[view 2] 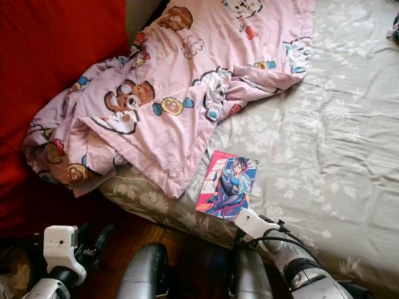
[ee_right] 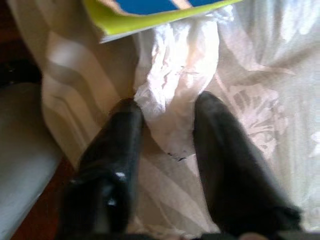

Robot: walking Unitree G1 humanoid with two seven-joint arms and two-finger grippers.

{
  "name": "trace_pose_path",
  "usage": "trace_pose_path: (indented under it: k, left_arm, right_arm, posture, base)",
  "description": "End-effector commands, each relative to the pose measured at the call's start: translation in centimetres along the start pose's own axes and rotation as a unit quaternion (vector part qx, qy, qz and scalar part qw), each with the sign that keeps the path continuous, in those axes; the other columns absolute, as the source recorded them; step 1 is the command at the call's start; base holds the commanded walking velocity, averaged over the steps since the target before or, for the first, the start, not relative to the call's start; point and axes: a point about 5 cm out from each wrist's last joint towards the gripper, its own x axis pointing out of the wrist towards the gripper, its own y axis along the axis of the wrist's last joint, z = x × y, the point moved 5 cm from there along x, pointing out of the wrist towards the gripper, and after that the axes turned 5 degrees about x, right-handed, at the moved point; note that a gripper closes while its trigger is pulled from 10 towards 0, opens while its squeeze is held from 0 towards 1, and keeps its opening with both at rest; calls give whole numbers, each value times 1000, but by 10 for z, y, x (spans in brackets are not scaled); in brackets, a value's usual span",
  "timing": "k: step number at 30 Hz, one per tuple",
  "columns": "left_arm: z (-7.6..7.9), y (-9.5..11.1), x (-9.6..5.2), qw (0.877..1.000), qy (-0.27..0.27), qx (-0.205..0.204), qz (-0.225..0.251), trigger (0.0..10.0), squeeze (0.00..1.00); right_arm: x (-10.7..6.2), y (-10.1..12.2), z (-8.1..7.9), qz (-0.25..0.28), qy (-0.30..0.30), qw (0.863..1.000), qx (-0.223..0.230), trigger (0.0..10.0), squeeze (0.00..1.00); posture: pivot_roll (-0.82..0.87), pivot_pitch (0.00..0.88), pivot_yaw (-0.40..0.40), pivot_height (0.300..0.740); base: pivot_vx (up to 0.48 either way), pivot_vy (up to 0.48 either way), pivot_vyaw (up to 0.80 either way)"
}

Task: Clean up the room

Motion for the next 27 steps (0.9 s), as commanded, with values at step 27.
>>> trace_pose_path:
  k: [27]
  left_arm:
    - [2, -3, 24, 1000, 4, -9, 3, 10000, 0]
  right_arm:
    - [-2, -9, 6, 7, -37, 994, 100, 0, 0]
  posture:
    - [145, 204, 44, 651]
  base:
    - [0, 0, 0]
